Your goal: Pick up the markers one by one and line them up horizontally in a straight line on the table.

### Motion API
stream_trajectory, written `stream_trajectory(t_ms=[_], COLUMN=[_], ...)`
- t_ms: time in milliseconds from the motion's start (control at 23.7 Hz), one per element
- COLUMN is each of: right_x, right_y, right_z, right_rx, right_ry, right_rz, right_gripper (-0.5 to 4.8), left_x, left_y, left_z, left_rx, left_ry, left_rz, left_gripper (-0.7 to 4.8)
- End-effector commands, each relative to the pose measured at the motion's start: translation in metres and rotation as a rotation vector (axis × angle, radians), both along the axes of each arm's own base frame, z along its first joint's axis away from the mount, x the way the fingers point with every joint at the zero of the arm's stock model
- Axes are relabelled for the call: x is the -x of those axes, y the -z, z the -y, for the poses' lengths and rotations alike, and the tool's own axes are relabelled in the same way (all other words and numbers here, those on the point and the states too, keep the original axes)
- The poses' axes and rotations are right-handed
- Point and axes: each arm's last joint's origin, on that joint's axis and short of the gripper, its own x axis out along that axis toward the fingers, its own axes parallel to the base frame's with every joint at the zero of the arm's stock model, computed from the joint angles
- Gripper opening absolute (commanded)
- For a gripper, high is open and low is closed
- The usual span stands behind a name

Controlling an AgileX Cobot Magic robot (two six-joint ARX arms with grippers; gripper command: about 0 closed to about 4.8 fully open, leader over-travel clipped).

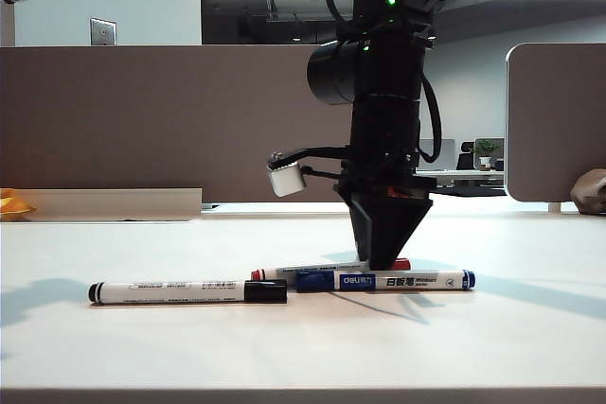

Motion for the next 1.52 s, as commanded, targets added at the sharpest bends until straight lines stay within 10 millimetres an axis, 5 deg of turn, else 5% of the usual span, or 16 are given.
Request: stream_trajectory(t_ms=[42,338,802,1097,1519], right_x=[-0.001,-0.004,-0.009,-0.02,-0.026], right_y=[-0.001,0.002,0.002,0.002,0.001], right_z=[-0.001,-0.003,0.004,0.04,0.066], right_rx=[-0.01,-0.01,0.013,0.097,0.22], right_ry=[-0.006,0.005,0.052,0.158,0.245], right_rz=[0.006,0.038,0.052,-0.003,0.012], right_gripper=[1.65,0.87,0.84,0.84,0.85], left_x=[0.001,0.001,0.0,0.0,-0.001], left_y=[-0.001,-0.001,-0.001,-0.001,-0.003], left_z=[0.0,0.0,0.0,0.0,0.001], left_rx=[0.005,0.005,0.006,0.006,0.02], left_ry=[0.008,0.007,0.008,0.008,0.012], left_rz=[0.008,0.009,0.011,0.01,0.033], left_gripper=[0.48,0.48,0.48,0.52,0.52])
